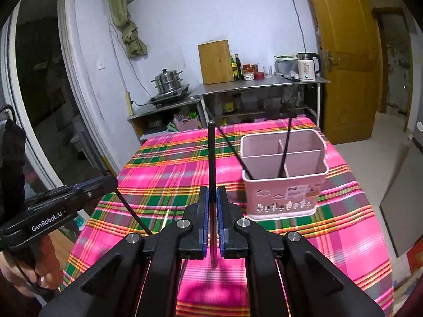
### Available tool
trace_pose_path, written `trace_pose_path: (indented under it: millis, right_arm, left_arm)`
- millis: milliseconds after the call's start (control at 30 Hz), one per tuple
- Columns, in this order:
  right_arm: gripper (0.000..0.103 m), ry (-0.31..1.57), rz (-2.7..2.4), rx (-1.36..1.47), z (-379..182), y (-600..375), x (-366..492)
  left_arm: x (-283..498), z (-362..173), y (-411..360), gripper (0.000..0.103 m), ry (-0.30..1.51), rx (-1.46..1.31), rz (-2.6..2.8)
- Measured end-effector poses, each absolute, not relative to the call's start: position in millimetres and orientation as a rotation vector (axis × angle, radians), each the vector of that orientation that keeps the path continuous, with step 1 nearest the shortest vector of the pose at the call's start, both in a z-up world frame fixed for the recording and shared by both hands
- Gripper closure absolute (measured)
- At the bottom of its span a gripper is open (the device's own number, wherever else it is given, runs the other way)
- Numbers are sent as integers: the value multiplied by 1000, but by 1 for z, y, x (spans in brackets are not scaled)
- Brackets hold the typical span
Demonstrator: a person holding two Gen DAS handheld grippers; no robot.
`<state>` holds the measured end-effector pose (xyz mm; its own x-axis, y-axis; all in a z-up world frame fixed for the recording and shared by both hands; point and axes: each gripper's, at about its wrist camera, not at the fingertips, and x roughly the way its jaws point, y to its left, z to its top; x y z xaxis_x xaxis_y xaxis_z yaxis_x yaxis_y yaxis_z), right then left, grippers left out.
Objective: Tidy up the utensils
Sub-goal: 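Raise both held chopsticks upright and carry them above the pink holder, then lower the chopsticks into the holder compartments and open both tools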
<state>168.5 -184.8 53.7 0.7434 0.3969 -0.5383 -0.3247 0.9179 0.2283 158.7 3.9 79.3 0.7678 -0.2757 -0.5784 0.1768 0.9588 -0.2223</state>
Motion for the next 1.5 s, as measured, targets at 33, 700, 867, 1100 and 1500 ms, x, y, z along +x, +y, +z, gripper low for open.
trace_pose_path:
  millis: [33, 700, 867, 1100, 1500]
  right_arm:
    - [97, 614, 393, 124, 56, -188, 169]
    - [97, 482, 289, 160, 125, -249, 217]
    - [97, 451, 284, 180, 140, -253, 235]
    - [97, 450, 279, 192, 136, -253, 262]
    - [97, 542, 258, 200, 86, -250, 300]
  left_arm:
    - [161, 81, 0, 98, 652, -158, -258]
    - [238, 149, -52, 98, 574, -191, -376]
    - [257, 163, -59, 98, 548, -191, -377]
    - [288, 156, -73, 98, 553, -176, -366]
    - [324, 96, -78, 98, 628, -179, -362]
